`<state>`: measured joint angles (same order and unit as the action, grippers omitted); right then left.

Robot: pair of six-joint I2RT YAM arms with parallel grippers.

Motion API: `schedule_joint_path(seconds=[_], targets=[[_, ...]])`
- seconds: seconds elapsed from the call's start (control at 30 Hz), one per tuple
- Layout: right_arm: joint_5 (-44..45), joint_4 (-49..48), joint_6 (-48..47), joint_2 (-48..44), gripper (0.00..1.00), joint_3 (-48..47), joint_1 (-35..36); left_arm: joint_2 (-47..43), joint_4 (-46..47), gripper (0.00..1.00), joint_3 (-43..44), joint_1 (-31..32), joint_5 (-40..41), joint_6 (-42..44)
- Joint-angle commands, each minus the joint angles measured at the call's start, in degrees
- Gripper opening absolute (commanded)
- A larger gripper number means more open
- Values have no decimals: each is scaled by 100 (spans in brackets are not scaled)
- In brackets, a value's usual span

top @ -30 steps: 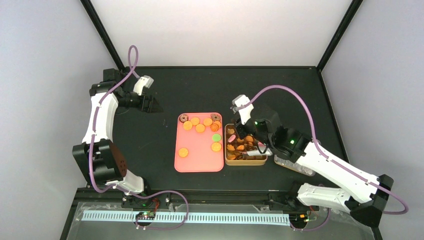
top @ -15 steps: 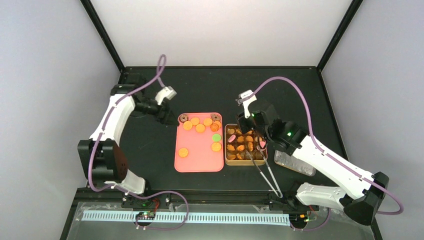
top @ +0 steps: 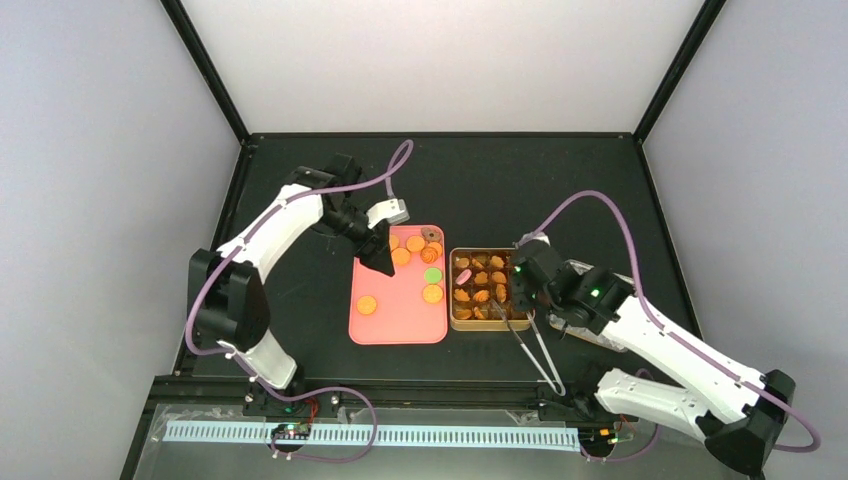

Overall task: Pack the cookies
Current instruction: Pick up the clamp from the empty pocket of the box.

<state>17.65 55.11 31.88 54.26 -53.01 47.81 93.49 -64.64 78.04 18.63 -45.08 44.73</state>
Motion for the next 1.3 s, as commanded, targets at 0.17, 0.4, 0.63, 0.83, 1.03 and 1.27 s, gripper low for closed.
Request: schedule_joint_path(seconds=[0.17,0.4,0.63,0.83,1.03,1.27], targets=[[-184,537,1092,421,30,578,-22,-281,-128,81,-112,-150,154,411],[-62,304,1154,852,29,690,-29,-204,-368,81,69,-246,120,499],[171,212,1162,1289,26,662,-9,-270,-445,81,100,-255,110,579],[182,-41,1218,1438,21,830,-15,-304,-540,81,185,-262,104,613],[344,-6,1192,1283,9,766,-9,-338,-558,81,209,-260,123,625],[399,-36,1114,1186,1,590,6,-414,-639,81,177,-255,-11,824]])
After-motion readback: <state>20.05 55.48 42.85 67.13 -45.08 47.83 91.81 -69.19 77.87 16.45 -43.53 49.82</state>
